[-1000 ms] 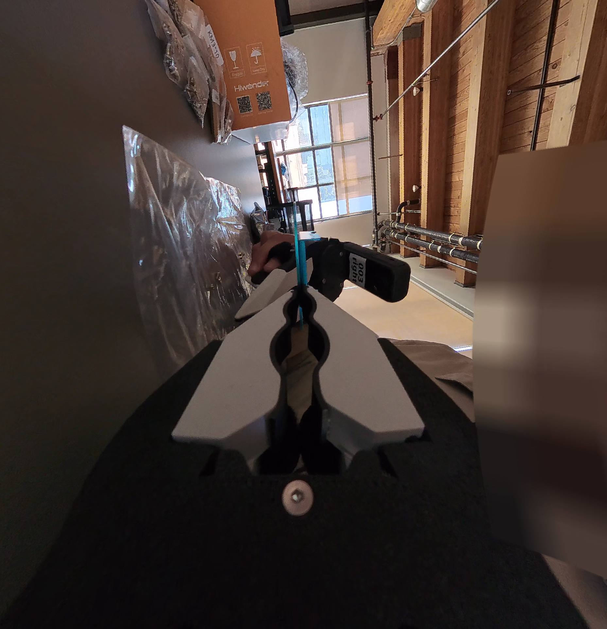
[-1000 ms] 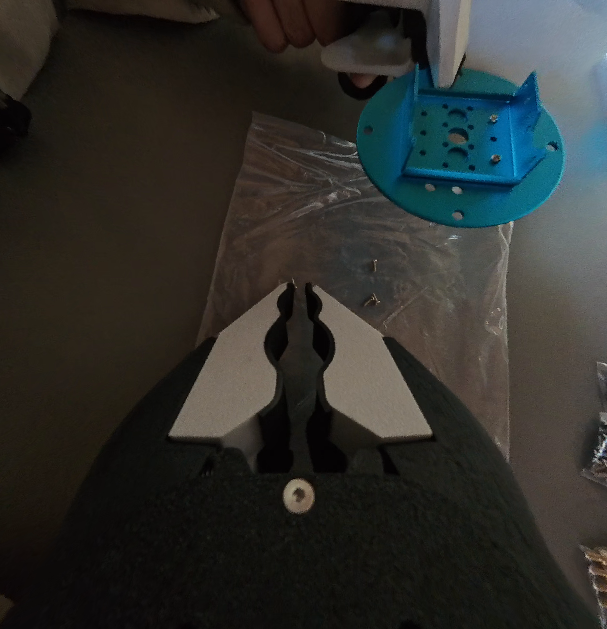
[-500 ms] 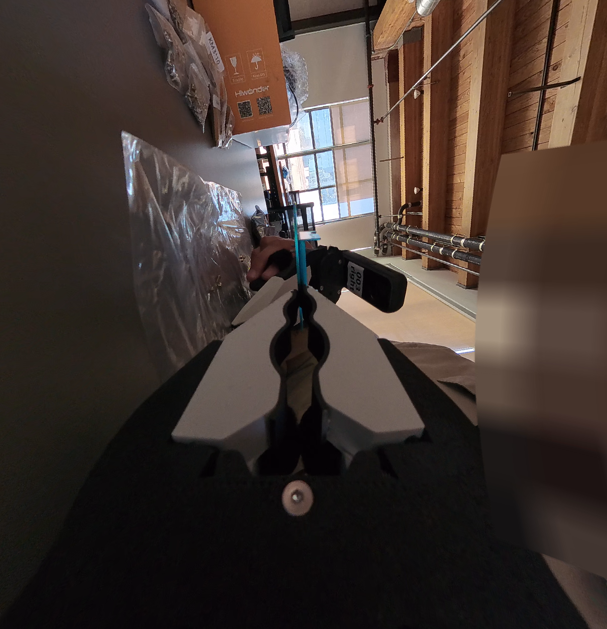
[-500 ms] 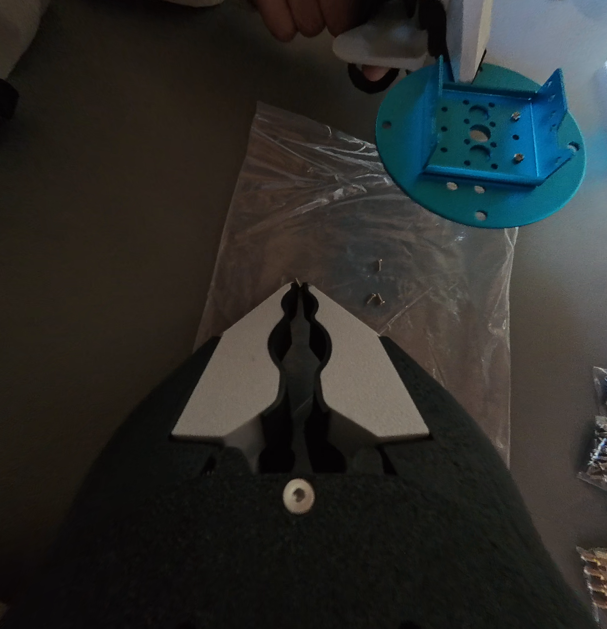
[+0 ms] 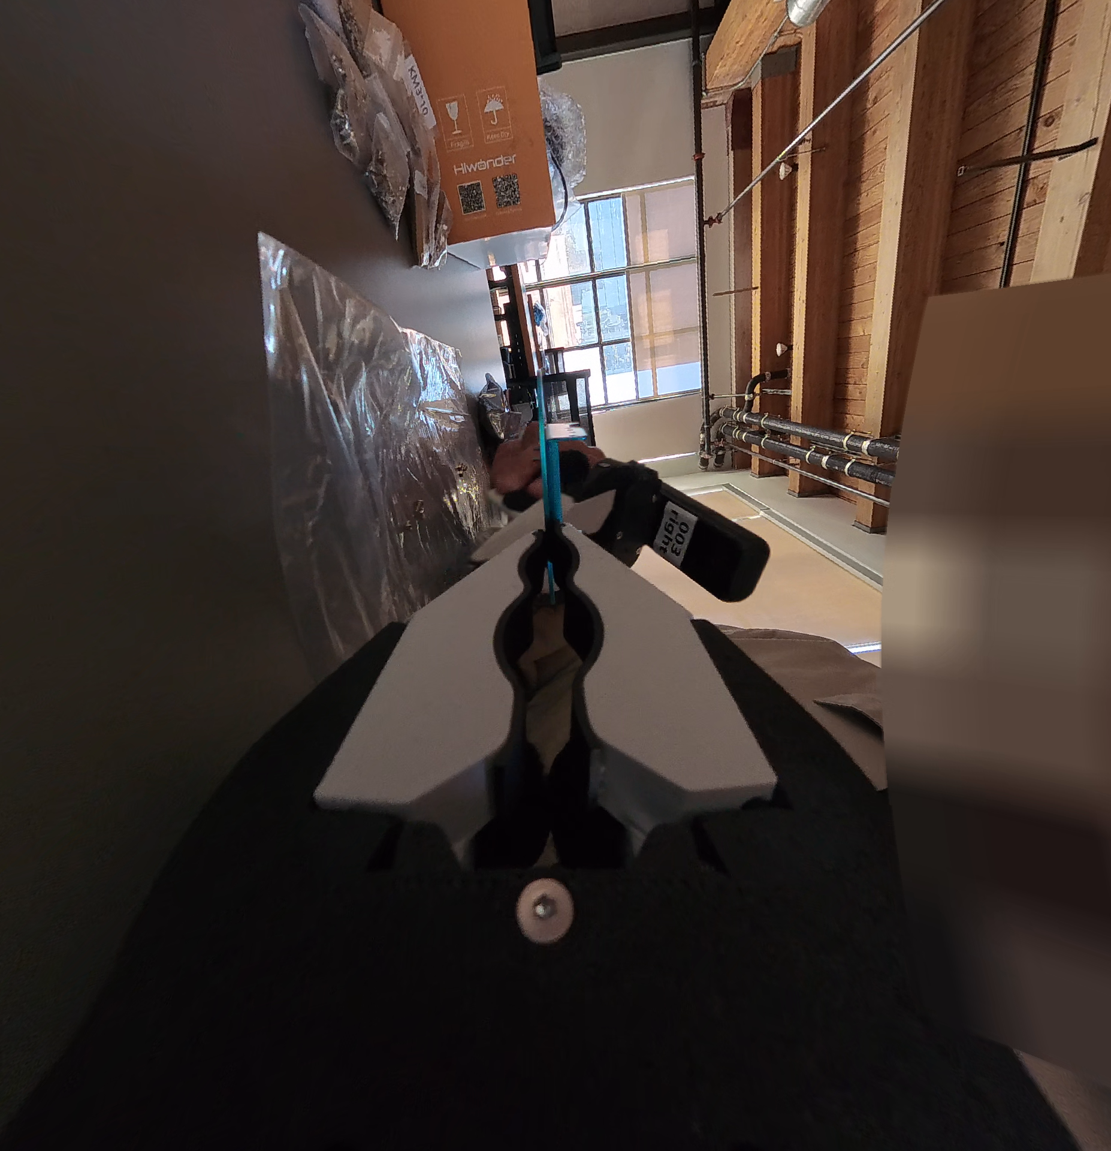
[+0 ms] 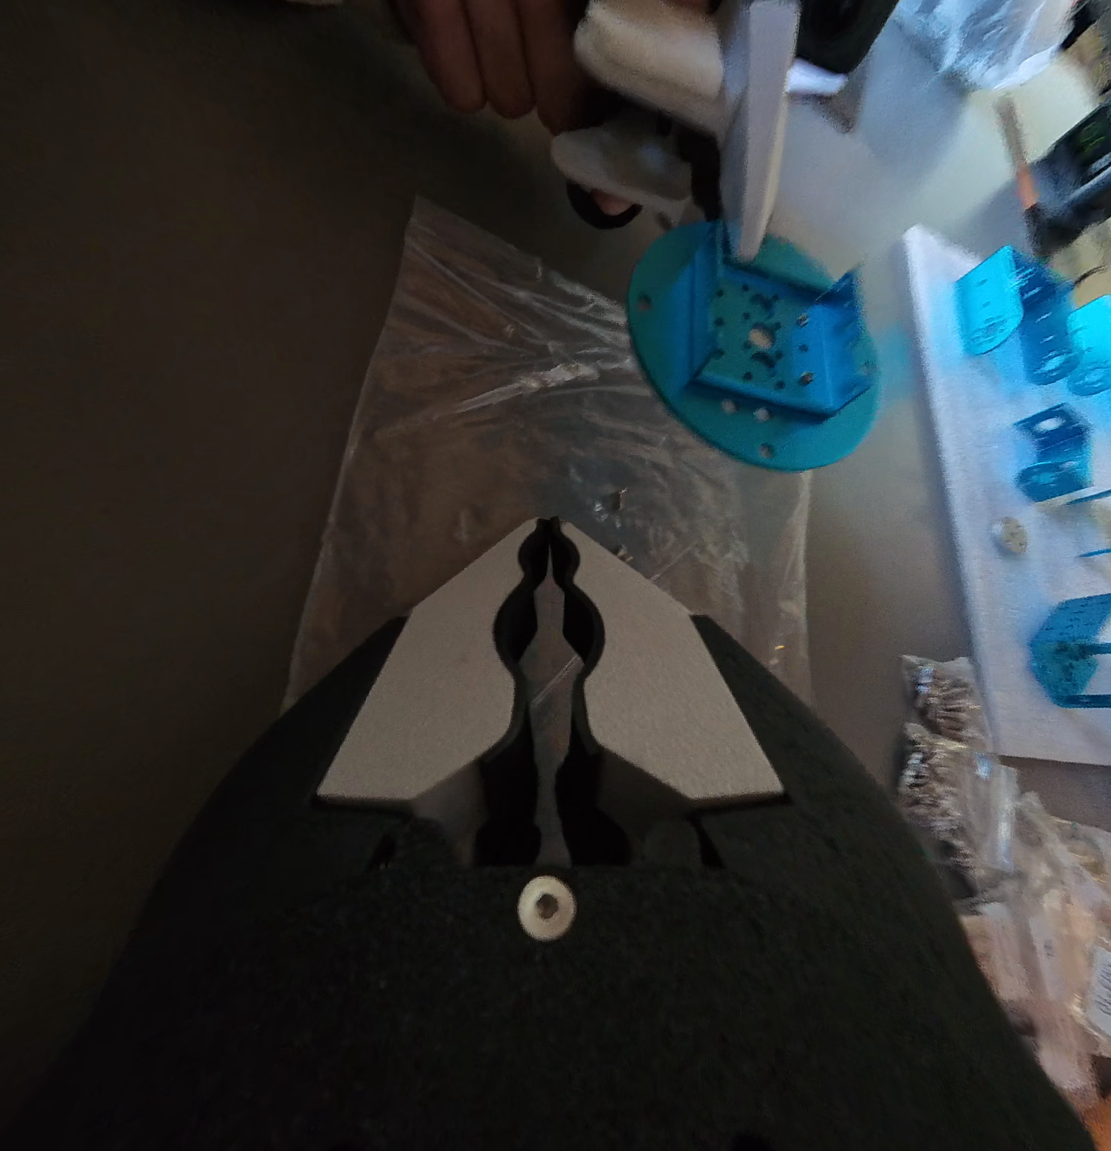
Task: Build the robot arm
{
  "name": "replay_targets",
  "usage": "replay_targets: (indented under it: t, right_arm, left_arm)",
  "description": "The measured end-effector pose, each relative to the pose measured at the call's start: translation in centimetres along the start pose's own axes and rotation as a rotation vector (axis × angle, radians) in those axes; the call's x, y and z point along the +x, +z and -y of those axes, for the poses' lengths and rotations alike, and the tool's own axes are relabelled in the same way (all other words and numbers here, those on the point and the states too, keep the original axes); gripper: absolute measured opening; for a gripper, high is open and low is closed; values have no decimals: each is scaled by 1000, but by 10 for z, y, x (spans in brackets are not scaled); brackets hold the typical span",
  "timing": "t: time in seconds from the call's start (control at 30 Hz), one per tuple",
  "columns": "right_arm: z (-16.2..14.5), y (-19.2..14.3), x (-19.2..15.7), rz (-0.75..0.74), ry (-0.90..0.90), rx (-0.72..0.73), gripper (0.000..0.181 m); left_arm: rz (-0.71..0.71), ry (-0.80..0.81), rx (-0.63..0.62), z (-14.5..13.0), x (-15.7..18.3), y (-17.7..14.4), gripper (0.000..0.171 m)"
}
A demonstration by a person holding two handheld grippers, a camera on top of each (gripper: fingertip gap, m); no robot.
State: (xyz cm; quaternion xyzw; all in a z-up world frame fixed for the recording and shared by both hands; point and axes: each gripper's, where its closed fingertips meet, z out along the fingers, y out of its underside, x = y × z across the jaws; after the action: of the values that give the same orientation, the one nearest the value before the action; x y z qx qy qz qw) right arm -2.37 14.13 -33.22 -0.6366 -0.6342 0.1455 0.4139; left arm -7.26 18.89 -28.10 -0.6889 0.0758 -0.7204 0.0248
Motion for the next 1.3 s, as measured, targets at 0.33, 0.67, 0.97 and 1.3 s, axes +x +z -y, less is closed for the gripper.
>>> replay_targets:
  t: [0.33, 0.67, 0.97, 1.3]
  right_arm:
    - [55, -24, 53, -479, -357, 131, 0]
    - [58, -14, 39, -311, -575, 21, 0]
    - [73, -22, 47, -276, -832, 79, 0]
    - [75, -19, 22, -233, -1087, 228, 0]
  left_arm:
    - [29, 5, -58, -13, -5, 9, 0]
    - [-52, -68, -124, -25, -1, 16, 0]
    - [-113, -102, -147, -27, 6, 14, 0]
    - [-114, -74, -200, -35, 8, 16, 0]
